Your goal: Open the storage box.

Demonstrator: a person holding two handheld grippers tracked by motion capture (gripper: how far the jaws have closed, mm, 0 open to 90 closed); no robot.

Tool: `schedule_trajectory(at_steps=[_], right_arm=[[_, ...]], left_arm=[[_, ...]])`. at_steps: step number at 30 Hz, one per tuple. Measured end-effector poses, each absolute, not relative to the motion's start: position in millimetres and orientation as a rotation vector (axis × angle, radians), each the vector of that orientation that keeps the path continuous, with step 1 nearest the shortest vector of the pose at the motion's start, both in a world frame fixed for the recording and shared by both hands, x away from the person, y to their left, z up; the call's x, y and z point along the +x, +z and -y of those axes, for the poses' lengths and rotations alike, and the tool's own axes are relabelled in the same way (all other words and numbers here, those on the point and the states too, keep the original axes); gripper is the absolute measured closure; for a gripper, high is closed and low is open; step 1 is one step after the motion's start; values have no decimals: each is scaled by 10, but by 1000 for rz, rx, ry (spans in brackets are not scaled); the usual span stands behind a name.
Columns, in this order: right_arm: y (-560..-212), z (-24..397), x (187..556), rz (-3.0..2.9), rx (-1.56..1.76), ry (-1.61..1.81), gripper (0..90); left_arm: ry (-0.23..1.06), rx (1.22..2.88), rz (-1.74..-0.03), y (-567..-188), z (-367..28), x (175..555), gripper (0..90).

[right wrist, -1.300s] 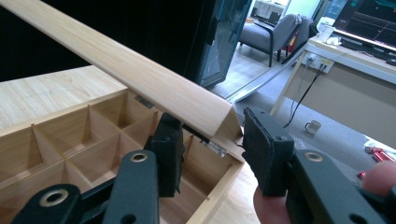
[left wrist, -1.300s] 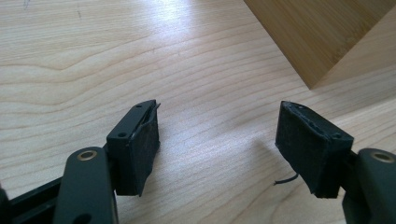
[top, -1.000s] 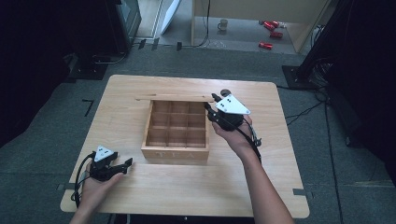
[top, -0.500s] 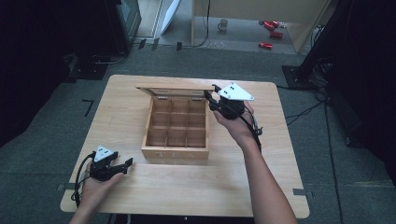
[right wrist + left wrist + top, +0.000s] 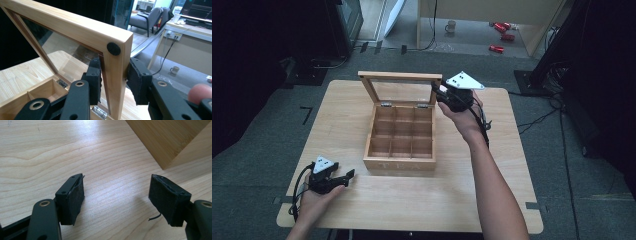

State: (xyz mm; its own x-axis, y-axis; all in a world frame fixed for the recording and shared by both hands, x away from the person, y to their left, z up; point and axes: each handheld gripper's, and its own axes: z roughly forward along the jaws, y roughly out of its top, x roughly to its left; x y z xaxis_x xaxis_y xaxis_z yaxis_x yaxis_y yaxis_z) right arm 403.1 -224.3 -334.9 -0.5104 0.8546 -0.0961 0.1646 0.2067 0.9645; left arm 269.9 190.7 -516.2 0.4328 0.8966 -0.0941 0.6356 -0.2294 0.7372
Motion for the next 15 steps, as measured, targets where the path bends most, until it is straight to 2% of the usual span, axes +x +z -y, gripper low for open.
schedule_trajectory(at_steps=[15], right_arm=[[-3245,2262,4473,-1810,1061,1389,674]], left_arm=[[447,1960,-1286,-5161,-1915,2705,291]])
